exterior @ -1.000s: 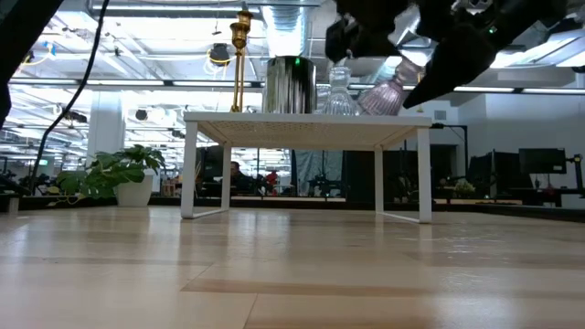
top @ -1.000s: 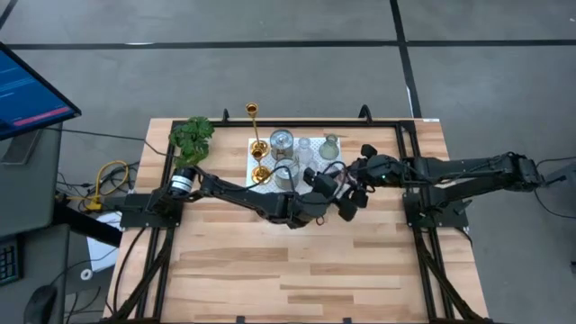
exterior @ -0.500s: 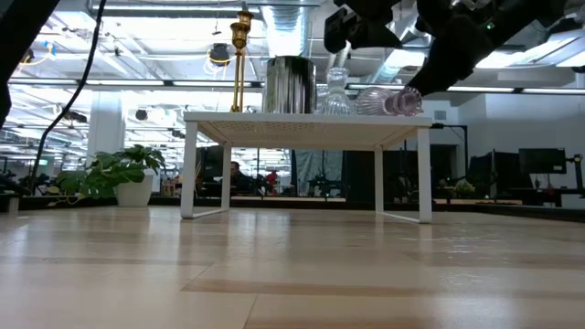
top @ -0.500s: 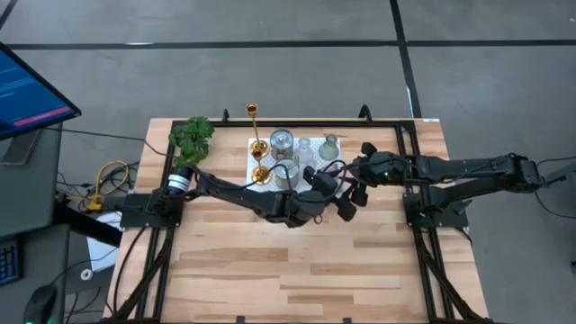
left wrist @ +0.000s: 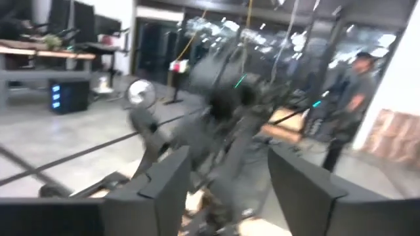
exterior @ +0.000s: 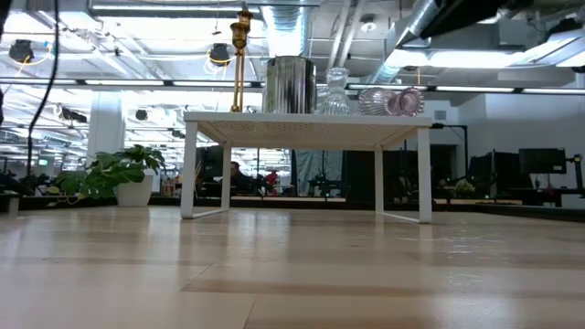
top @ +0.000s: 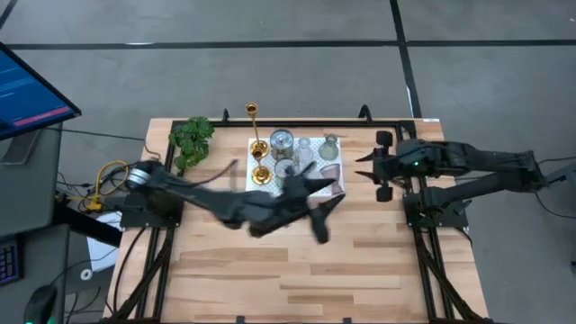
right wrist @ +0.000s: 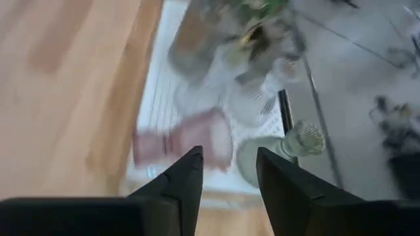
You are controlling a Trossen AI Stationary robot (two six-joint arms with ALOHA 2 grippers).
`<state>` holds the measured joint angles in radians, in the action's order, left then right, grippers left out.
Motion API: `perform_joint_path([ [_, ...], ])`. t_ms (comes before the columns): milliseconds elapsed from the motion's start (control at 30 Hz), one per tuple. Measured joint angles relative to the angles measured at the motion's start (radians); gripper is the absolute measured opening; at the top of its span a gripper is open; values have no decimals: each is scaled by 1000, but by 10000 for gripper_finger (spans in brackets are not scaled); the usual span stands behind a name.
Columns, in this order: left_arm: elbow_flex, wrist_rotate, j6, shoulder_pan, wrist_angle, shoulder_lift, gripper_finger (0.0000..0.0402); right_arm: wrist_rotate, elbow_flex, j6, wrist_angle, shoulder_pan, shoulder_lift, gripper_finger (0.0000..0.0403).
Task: Pick & Place candle stick holders
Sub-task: Put the purple glass candle holder on the shelf
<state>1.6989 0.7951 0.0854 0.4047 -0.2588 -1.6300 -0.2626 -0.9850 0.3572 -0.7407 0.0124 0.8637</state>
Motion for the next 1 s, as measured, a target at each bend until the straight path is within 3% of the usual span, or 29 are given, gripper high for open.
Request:
perform_joint_path([
  [167,0,79,-65,138,46,118,143,6,-90,204,-209,-1,145,159],
  [333,0,251,-178,284,59,173,82,-30,-195,314,-367,21,299,220],
  [500,0,419,-265,401,57,197,35,-117,-278,408,-389,76,401,265],
  [700,0,598,-425,524,61,209,5,-122,-330,440,-406,129,493,271],
  [867,0,563,-372,630,56,255,4,-123,-368,462,-451,169,542,271],
  [1000,-42,379,-266,695,62,312,4,-108,-388,487,-481,203,561,270],
])
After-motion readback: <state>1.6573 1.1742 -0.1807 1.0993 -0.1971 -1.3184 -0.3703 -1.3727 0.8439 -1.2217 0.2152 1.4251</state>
